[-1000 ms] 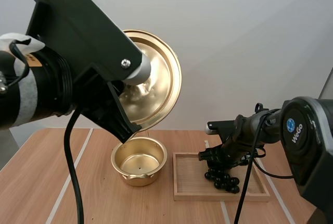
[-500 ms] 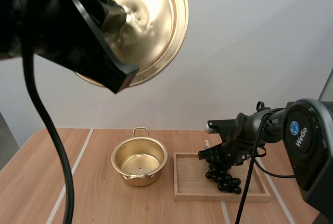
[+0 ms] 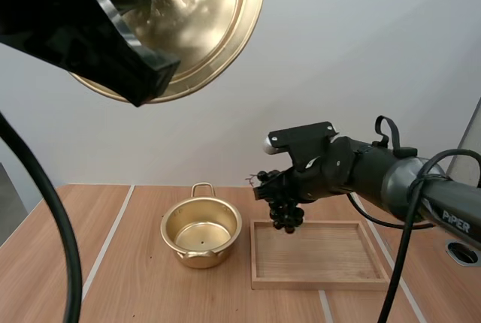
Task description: Open the lid, put the grape in the pot, and close it
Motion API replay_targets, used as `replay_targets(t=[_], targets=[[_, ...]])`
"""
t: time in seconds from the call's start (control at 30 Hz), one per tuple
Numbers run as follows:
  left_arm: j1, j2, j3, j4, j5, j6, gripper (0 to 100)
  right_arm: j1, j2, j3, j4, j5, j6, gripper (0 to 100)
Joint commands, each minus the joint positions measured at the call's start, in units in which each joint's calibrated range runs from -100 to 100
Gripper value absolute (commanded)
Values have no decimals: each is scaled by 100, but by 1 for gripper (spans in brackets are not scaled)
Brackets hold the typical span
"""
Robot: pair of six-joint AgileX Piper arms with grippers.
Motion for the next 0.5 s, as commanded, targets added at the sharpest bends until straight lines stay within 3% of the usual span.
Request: replay_targets(t=[0.0, 0.27, 0.47], targets=[[-16, -1, -47, 127, -17, -79, 0, 552, -447, 24, 56, -404, -140, 0], [-16, -1, -47, 191, -17, -178, 0, 1421, -151, -14, -16, -1382, -149, 0], [-16, -1, -47, 191, -17, -192, 0, 1630, 508, -509, -110, -1380, -149, 0]])
